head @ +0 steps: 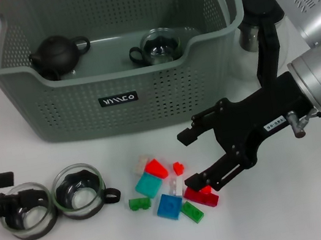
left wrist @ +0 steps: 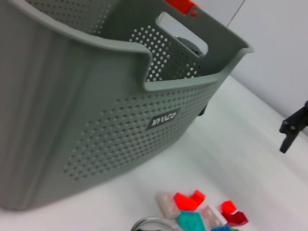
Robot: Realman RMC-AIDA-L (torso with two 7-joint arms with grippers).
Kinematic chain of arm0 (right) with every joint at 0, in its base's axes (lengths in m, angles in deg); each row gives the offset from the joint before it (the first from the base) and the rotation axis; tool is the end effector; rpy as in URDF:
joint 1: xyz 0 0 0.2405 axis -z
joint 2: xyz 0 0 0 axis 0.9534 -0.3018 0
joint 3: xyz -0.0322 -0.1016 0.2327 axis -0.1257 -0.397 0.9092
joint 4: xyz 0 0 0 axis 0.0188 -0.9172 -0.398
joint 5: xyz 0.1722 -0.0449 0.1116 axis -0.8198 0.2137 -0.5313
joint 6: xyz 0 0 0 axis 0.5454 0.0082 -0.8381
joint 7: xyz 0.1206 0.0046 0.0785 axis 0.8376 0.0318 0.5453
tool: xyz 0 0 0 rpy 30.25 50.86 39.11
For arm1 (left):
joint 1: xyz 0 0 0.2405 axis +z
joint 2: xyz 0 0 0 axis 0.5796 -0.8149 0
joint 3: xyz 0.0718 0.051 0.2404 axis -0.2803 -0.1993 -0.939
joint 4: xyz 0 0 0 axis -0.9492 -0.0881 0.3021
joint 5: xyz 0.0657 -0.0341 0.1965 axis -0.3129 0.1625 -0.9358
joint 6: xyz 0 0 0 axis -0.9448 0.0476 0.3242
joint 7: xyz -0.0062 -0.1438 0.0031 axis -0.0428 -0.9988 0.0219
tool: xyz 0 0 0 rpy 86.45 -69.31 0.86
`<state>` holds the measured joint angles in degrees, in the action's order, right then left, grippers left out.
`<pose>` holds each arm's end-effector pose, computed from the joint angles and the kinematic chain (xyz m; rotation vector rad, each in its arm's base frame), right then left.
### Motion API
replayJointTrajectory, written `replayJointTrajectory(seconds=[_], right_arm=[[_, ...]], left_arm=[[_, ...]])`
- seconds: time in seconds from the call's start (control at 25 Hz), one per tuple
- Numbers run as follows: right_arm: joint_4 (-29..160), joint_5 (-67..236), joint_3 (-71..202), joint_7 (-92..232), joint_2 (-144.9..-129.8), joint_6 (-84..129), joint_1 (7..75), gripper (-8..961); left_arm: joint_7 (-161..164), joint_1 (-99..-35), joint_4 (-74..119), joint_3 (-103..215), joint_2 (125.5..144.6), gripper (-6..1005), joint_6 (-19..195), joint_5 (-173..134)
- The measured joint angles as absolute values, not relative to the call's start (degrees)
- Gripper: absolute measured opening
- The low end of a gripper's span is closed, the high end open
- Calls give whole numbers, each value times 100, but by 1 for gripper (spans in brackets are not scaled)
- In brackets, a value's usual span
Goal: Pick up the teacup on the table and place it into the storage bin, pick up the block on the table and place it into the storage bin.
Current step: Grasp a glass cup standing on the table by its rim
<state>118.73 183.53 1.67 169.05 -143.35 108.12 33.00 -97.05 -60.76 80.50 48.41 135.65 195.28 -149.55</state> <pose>0.1414 0.3376 -0.0297 2.9977 -0.2707 -0.2620 -0.3233 0.2593 0.1106 -2.6045 -1.1648 -0.4325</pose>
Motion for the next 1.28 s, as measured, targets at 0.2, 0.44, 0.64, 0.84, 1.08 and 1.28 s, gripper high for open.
replayJointTrajectory(seconds=[0.2, 0.44, 0.64, 0.84, 1.08, 1.28], right_arm=[[11873, 18354, 167, 16885, -14327, 10820, 3294, 928], [11879, 18401, 167, 16861, -14263, 10821, 3263, 928], [11881, 18401, 167, 16803, -14201, 10821, 3241, 928], [11862, 18402, 166, 16757, -14175, 10815, 3159, 928], [11826, 18417, 166, 16692, -14171, 10818, 3118, 928], [11823, 18417, 161, 16685, -14185, 10815, 3085, 927]], left_arm=[[-10363, -6222, 8416, 4819, 13512, 883, 19560, -15209], [-11388, -6205, 8878, 4751, 13533, 875, 19703, -15444], [-11996, -6181, 8959, 4613, 13562, 869, 19756, -15588], [-12379, -6221, 8946, 4418, 13580, 862, 19585, -16016], [-13016, -6249, 8930, 4022, 13648, 854, 19145, -16240], [-13443, -6341, 8950, 3695, 13668, 848, 19045, -16327]])
